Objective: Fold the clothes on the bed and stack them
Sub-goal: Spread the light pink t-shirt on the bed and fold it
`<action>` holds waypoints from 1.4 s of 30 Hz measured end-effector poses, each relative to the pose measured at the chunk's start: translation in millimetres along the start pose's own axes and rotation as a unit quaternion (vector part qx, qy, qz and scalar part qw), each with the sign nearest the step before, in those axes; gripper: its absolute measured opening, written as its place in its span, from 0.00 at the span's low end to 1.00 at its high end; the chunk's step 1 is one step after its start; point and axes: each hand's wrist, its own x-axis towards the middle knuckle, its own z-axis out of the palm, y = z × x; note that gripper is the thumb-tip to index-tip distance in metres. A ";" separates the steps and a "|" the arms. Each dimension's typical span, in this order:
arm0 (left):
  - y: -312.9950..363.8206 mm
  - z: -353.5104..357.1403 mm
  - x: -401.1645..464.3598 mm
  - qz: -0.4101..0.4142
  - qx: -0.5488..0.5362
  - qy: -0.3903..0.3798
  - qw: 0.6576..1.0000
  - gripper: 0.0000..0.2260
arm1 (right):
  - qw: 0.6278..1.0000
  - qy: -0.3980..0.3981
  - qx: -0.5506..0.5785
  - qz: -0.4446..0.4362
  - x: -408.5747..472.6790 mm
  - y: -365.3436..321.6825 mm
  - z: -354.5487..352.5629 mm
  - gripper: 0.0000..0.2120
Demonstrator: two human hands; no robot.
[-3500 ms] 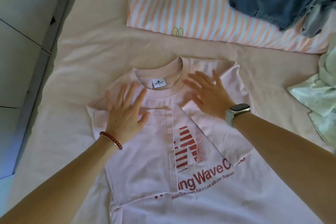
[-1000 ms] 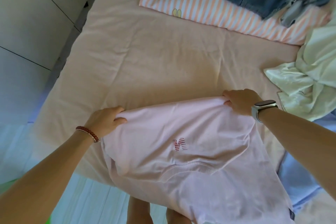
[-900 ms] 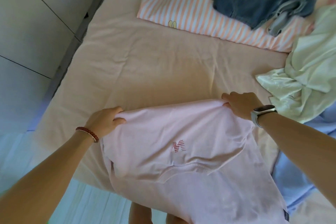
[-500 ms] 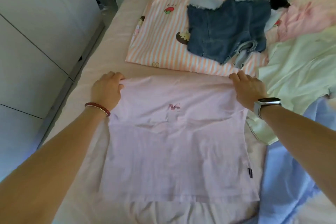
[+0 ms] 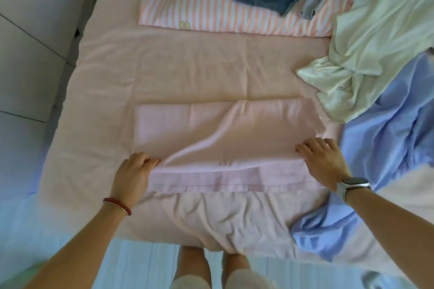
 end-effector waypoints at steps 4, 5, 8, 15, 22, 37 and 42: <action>9.6 23.9 -42.8 -0.025 -0.013 -0.022 0.999 0.17 | 0.997 -0.071 0.003 0.029 -49.5 -24.3 15.7 0.15; 11.8 29.9 -51.4 -0.042 -0.017 -0.050 0.998 0.20 | 0.995 -0.087 0.011 0.042 -58.1 -30.3 18.7 0.19; 12.9 44.8 -65.2 -0.120 -0.061 -0.178 0.975 0.23 | 0.984 -0.142 0.035 0.105 -73.5 -53.5 24.4 0.28; 2.5 49.2 -24.0 -0.319 -0.174 -0.014 0.932 0.18 | 0.961 -0.152 0.102 0.210 -46.5 -99.7 21.4 0.17; -48.5 53.1 84.5 -0.476 -0.326 0.071 0.814 0.21 | 0.924 -0.263 0.134 0.243 24.5 -134.9 38.1 0.26; -85.8 82.0 118.2 -0.547 -0.412 0.156 0.712 0.08 | 0.871 -0.362 0.168 0.287 48.5 -106.6 72.6 0.25; -75.1 74.1 128.5 -0.583 -0.315 0.072 0.745 0.13 | 0.873 -0.277 0.168 0.363 56.3 -86.8 61.1 0.22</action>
